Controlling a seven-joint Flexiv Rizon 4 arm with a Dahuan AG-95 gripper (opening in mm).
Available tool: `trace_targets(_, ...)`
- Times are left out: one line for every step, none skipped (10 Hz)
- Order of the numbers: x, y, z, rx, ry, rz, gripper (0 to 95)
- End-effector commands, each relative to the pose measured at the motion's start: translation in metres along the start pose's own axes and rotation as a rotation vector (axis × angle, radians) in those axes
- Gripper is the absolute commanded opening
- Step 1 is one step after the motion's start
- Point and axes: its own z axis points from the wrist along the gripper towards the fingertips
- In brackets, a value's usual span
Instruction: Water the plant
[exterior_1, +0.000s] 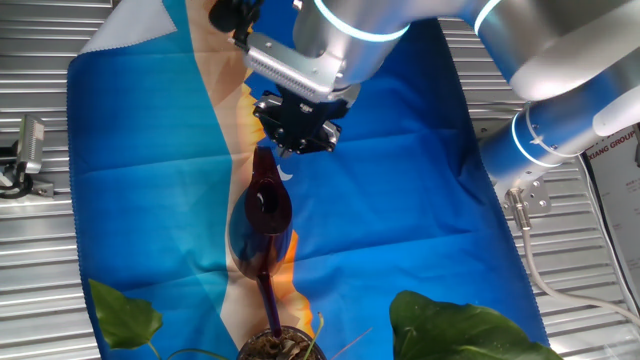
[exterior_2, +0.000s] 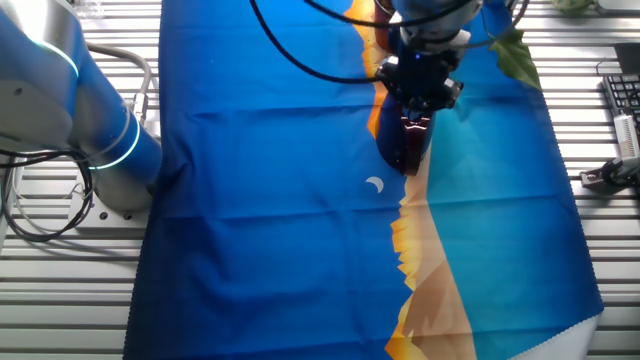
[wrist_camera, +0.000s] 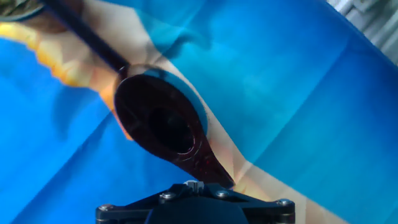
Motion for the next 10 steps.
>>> trace_targets(-0.007,0.003,0.003,-0.007,0.006,-0.037,0.0)
trace_targets(-0.009,0.004,0.004,-0.012,0.005,-0.066,0.0)
trace_targets(-0.011,0.005,0.005,-0.017,0.004,-0.098,0.0)
trace_targets(-0.012,0.006,0.005,-0.019,0.002,-0.133,0.0)
trace_targets(-0.012,0.006,0.005,-0.021,0.002,-0.167,0.0)
trace_targets(-0.013,0.007,0.004,-0.023,0.002,-0.221,0.0)
trace_targets(-0.014,0.007,0.003,-0.024,0.005,-0.243,0.0)
trace_targets(-0.016,0.007,0.002,-0.028,0.008,-0.256,0.0)
trace_targets(-0.021,0.007,0.001,-0.041,0.017,-0.260,0.0)
trace_targets(-0.023,0.006,0.000,-0.047,0.019,-0.259,0.0)
